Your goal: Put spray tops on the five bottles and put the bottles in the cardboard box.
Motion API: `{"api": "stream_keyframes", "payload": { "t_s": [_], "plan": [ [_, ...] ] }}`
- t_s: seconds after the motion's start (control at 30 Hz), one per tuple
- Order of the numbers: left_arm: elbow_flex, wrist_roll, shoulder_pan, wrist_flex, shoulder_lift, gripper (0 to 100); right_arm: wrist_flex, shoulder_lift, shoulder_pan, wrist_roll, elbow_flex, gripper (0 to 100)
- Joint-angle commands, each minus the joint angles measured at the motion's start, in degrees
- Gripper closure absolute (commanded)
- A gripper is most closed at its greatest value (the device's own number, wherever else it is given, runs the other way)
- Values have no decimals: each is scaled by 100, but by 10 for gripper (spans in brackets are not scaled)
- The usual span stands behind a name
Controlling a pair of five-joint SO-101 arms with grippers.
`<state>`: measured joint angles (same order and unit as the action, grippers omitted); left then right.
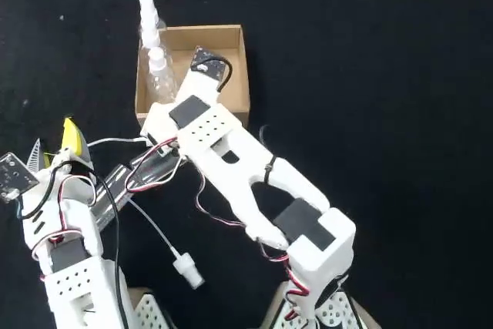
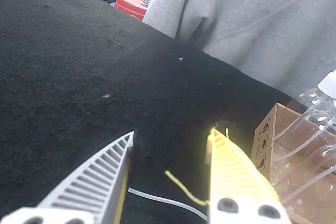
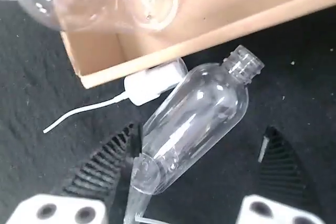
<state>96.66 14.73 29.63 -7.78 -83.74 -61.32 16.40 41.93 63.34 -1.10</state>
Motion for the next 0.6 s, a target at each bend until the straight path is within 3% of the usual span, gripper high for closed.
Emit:
{"api": "stream_keyframes", "payload": {
  "t_s": [0.0,0.57],
  "plan": [
    [66,-62,13,35,-88,792,123,-57,-141,62,-365,694],
    [66,-62,13,35,-88,792,0,760,-132,70,-848,694]
  ]
}}
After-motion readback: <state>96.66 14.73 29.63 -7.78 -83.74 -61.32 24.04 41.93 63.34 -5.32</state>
